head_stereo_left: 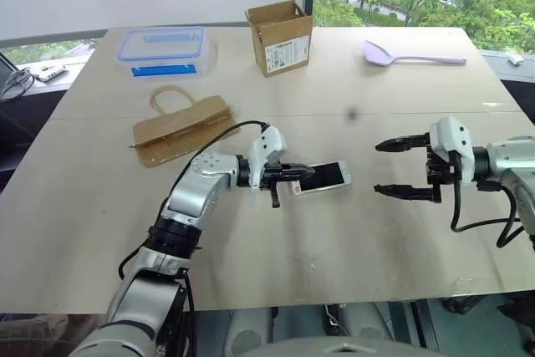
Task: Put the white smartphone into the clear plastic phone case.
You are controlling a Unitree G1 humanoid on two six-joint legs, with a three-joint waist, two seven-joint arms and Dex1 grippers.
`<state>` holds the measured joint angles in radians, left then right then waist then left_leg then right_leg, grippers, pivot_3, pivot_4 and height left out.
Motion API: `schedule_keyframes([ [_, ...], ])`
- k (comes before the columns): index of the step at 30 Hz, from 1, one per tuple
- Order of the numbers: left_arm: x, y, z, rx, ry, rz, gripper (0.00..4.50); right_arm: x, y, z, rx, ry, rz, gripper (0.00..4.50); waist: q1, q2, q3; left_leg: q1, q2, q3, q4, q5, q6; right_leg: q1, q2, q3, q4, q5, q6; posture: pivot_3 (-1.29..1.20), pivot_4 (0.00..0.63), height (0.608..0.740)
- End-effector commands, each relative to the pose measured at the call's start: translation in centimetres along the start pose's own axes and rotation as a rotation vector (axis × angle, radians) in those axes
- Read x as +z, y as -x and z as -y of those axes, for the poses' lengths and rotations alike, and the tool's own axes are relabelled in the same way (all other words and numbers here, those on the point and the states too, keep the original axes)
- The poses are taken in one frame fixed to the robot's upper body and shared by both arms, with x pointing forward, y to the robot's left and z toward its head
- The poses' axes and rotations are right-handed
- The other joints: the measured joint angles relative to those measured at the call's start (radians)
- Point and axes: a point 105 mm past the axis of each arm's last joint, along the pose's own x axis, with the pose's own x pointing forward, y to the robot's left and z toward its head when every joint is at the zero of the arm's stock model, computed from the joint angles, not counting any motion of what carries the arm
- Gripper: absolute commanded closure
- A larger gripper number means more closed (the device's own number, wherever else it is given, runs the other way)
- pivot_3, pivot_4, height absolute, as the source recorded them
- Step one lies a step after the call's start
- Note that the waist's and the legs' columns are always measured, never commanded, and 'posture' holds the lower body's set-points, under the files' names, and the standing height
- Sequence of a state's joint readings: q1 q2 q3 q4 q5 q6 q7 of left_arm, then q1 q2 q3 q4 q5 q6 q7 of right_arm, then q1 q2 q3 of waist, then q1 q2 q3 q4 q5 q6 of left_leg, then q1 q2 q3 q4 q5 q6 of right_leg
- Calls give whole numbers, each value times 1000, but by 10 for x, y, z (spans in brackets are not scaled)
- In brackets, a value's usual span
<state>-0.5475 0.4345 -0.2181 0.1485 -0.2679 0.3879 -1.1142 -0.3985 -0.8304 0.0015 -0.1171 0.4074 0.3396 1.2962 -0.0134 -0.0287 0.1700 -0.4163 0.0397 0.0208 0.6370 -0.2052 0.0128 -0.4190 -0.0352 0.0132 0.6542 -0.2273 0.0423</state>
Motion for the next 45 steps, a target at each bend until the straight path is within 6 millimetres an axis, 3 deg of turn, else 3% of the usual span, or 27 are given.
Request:
schedule_keyframes([
  [1, -4, -3, -1, 2, -21, -20, 4500, 4, -3, -1, -25, 45, -4, 26, 1, 0, 0, 0, 0, 0, 0, 0, 0, 0, 0, 0, 0, 0, 0, 0, 150, 740],
  [11, -24, -13, 4, 8, 3, -56, 4500, 2, -21, -1, -56, 24, -4, 26, 3, 0, 0, 0, 0, 0, 0, 0, 0, 0, 0, 0, 0, 0, 0, 0, 150, 740],
  [18, -35, -12, 1, 69, -5, -101, 4500, -15, -50, 20, -131, -34, -78, 26, 0, 0, 0, 1, 0, 1, 1, 0, 0, 0, 0, 1, 2, 0, 0, 0, 150, 740],
  [21, -35, -12, 4, 77, -3, -97, 4500, -19, -65, 26, -157, -81, -95, 594, 1, 0, 0, 1, 0, 1, 2, 0, 0, 0, 0, 1, 3, 0, -1, 0, 150, 740],
  [29, -38, -11, 8, 85, 6, -104, 4500, -29, -77, 24, -119, -115, -124, 4451, 2, 0, -1, 1, 0, 1, 3, 0, 0, 1, 0, 1, 3, 1, -2, 0, 150, 740],
  [34, -36, -14, 8, 90, 6, -100, 4500, -46, -81, 26, -119, -134, -193, 4451, 1, 1, -1, 2, 0, 0, 3, 0, 0, 2, 0, 1, 4, 1, -1, 0, 150, 740],
  [45, -37, -17, 10, 105, 17, -97, 4500, -97, -91, -3, 5, -223, -448, 4451, 1, 0, -16, 5, 0, -1, 4, 0, 0, 6, 0, 0, 4, -2, -4, 0, 150, 740],
])
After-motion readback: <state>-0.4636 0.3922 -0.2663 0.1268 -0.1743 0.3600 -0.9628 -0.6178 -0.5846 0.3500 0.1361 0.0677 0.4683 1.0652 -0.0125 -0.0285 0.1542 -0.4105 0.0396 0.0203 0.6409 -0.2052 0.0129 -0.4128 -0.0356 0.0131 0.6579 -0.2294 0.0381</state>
